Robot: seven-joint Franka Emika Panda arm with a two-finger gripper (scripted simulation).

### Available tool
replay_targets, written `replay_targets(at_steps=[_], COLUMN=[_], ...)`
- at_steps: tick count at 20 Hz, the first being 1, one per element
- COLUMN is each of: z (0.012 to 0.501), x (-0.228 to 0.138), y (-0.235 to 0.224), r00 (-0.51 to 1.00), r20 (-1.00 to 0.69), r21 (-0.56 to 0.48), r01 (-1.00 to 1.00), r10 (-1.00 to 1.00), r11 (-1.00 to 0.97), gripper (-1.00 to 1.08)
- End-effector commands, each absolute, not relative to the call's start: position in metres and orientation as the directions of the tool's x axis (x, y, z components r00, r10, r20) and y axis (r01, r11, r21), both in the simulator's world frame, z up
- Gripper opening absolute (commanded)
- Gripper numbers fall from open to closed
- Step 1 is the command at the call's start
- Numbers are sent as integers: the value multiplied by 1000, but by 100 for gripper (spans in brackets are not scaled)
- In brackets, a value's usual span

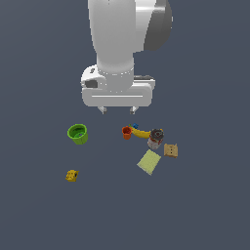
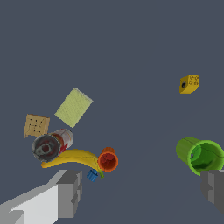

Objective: Pick up a designated object from a clutter of objects.

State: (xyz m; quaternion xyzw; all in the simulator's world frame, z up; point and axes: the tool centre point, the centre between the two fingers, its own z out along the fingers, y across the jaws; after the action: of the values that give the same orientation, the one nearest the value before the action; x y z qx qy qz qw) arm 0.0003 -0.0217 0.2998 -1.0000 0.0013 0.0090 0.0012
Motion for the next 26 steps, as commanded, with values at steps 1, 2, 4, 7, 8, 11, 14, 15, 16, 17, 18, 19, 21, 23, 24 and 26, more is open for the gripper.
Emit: replay_targets(at_steps=[1, 2, 4, 7, 8, 11, 14, 15, 16, 17, 18, 19, 21, 23, 24, 26], z=[300, 300, 300, 301, 302, 302, 302, 302, 302, 302, 302, 302, 299, 296, 294, 289], x=[0, 0, 0, 1, 1, 1, 1, 1, 1, 1, 1, 1, 1, 1, 1, 0], y=[-22, -22, -21, -18, -16, -14, -14, -15, -15, -15, -15, -14, -13, -12, -11, -8], r00=[1000, 1000, 1000, 1000, 999, 999, 999, 999, 999, 999, 999, 999, 1000, 1000, 1000, 1000], r20=[-18, -18, -16, -10, -8, -4, -4, -5, -5, -5, -5, -5, -4, -4, -4, -3], r21=[-2, -3, -7, -20, -25, -33, -33, -32, -32, -32, -32, -32, -31, -29, -28, -25], r01=[-3, -3, -9, -25, -31, -40, -39, -40, -42, -42, -41, -38, -27, -9, 2, 29], r10=[-3, -3, -8, -25, -31, -40, -39, -40, -42, -42, -41, -38, -27, -9, 2, 29], r11=[-1000, -1000, -1000, -999, -999, -999, -999, -999, -999, -999, -999, -999, -999, -1000, -1000, -999], gripper=[100, 100, 100, 100, 100, 100, 100, 100, 100, 100, 100, 100, 100, 100, 100, 100])
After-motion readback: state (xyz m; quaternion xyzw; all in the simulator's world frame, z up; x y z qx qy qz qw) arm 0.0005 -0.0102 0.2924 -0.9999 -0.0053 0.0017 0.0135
